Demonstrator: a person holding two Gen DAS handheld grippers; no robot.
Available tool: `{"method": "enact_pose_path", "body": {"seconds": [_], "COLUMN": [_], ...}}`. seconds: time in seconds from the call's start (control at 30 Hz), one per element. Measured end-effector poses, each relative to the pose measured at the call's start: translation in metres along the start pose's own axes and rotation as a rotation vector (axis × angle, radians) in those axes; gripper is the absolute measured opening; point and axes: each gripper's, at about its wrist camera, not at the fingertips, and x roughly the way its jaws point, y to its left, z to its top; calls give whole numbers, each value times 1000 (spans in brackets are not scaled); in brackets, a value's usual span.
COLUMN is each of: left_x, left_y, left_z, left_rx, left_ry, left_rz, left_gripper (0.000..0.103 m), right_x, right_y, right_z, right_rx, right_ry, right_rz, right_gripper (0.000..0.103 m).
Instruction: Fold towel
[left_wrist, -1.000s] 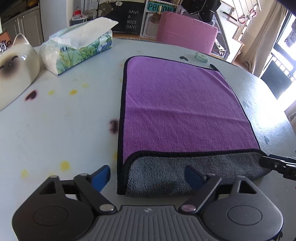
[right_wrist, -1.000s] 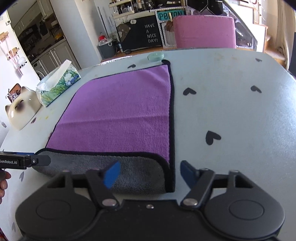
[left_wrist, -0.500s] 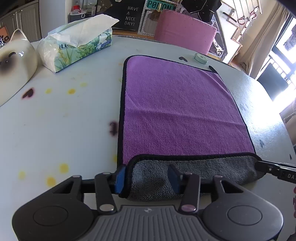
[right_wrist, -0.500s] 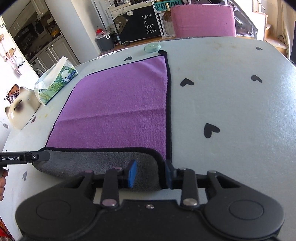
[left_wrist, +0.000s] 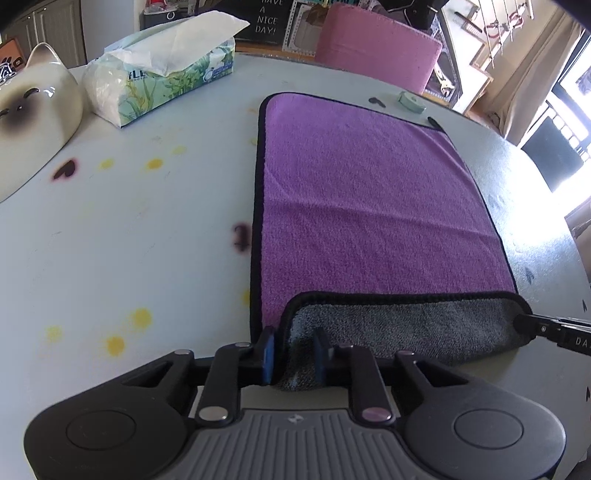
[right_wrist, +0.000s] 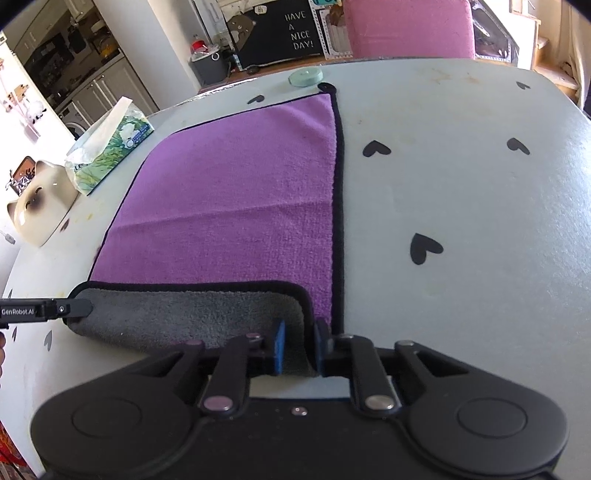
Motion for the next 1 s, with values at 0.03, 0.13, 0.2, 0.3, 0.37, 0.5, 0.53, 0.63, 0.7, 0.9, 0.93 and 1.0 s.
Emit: {"method": "enact_pose_path", "body": {"seconds": [0.03,0.13,0.2,0.3,0.37,0.5,0.53,0.63,0.7,0.9,0.93,1.0], "left_x": [0,1,0,-3,-8,-21,-25,-33,-37,-48,-49,-52], "left_y": [0,0,0,-3,-3,-3,-3,-6,-7,-11,-11,-12], "left_z": [1,4,6,12,17,30,34,44,51,76,82,94], "left_rx": [-1,6,10,21,22,15,13,11,11,19,21,23], "left_ry": [4,30,42,55,55,44,39,25,18,-12,-21,-38], "left_rz": [5,-1,-2,4,3,2,1,2,3,7,8,6], "left_gripper": [16,6,5,5,5,5,5,5,5,5,5,5], "right_x": [0,2,2,-1,-4,-13,-15,-23,-28,-40,-41,-43], "right_y": [-1,1,2,5,6,10,11,14,15,20,20,21], "right_z": [0,2,4,8,12,23,27,39,47,74,79,89], "right_rx": [0,-11,-19,-19,-20,-20,-21,-21,-21,-19,-20,-25], "right_ry": [4,17,27,31,32,28,26,14,2,-32,-39,-53], "right_rz": [1,-3,-9,-22,-28,-37,-39,-43,-43,-47,-46,-47], "right_gripper": [11,6,4,3,3,3,3,3,3,3,3,3]}}
